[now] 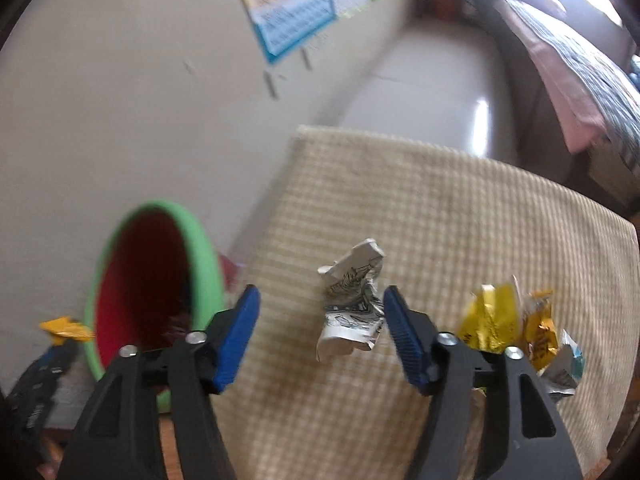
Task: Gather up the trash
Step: 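Carry both items over the red bin and open both tools to drop them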
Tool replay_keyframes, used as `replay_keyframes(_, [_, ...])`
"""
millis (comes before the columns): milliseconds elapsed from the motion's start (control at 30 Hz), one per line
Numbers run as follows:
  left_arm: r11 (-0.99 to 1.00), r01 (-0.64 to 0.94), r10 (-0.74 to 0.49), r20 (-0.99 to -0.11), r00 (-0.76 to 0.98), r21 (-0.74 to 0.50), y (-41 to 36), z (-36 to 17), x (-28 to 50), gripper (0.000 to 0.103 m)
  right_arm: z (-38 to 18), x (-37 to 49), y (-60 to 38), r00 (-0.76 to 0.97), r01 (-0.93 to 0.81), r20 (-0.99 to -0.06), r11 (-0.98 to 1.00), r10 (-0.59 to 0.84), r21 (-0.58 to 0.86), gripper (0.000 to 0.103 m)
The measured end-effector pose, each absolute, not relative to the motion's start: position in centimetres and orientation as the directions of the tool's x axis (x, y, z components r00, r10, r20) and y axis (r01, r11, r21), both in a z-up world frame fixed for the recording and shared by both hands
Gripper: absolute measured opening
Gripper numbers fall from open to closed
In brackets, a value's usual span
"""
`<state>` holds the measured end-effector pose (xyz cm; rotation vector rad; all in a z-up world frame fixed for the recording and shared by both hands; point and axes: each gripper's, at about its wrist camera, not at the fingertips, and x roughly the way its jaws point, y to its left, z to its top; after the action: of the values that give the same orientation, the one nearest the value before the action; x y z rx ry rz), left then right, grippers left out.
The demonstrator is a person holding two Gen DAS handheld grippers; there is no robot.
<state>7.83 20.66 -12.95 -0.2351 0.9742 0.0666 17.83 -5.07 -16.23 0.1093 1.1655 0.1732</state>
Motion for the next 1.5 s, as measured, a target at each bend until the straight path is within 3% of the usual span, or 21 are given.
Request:
replay_keyframes(233, [0.974, -0.159, -0.048, -0.835, 0.549, -0.161, 20.6, -13.4, 7.8, 0.028, -20.6, 18.8, -6.2, 0.302, -0.041, -0.950, 0.996, 0.086, 0.078, 0.066])
replay_keyframes(267, [0.975, -0.157, -0.047, -0.836, 0.547, -0.158, 20.5, -13.4, 7.8, 0.028, -20.9, 18.8, -6.6, 0.298, -0.037, -0.951, 0.996, 0.083, 0.075, 0.062])
replay_keyframes(300, [0.975, -0.156, -0.046, -0.836, 0.547, -0.156, 20.3, -13.4, 7.8, 0.028, -21.3, 18.7, -7.1, 0.296, -0.036, -0.952, 0.996, 0.083, 0.076, 0.048])
replay_keyframes(333, [0.976, -0.154, -0.046, -0.837, 0.545, -0.155, 20.3, -13.4, 7.8, 0.028, -21.5, 18.6, -7.5, 0.293, -0.034, -0.952, 0.996, 0.092, 0.086, 0.049])
replay_keyframes(533, [0.975, -0.151, -0.055, -0.838, 0.542, -0.162, 19.8, -13.6, 8.4, 0.028, -18.2, 16.7, -8.5, 0.356, -0.072, -0.907, 0.974, 0.225, 0.214, 0.048])
replay_keyframes(733, [0.973, -0.156, -0.058, -0.839, 0.541, -0.168, 19.5, -13.9, 8.8, 0.028, -13.2, 14.9, -4.3, 0.379, -0.251, -0.835, 0.912, 0.400, 0.323, 0.048])
replay_keyframes(1067, [0.980, -0.158, -0.017, -0.835, 0.550, -0.124, 19.9, -13.5, 8.9, 0.028, -11.3, 15.6, 3.1, 0.309, -0.386, -0.815, 0.847, 0.491, 0.364, 0.051])
replay_keyframes(1133, [0.978, -0.170, -0.008, -0.833, 0.554, -0.122, 20.2, -13.4, 8.9, 0.036, -11.6, 15.7, 4.4, 0.295, -0.391, -0.816, 0.842, 0.497, 0.372, 0.053])
replay_keyframes(1167, [0.976, -0.179, -0.001, -0.831, 0.556, -0.121, 20.4, -13.3, 8.9, 0.051, -11.6, 15.9, 4.7, 0.288, -0.390, -0.814, 0.838, 0.504, 0.381, 0.059])
replay_keyframes(1200, [0.973, -0.193, 0.006, -0.826, 0.563, -0.124, 20.7, -13.3, 8.8, 0.059, -11.7, 16.2, 4.8, 0.288, -0.385, -0.812, 0.838, 0.507, 0.387, 0.063])
replay_keyframes(1500, [0.969, -0.200, -0.008, -0.830, 0.558, -0.143, 20.4, -13.3, 7.9, 0.059, -11.7, 13.8, -1.6, 0.353, -0.286, -0.805, 0.874, 0.477, 0.393, 0.067])
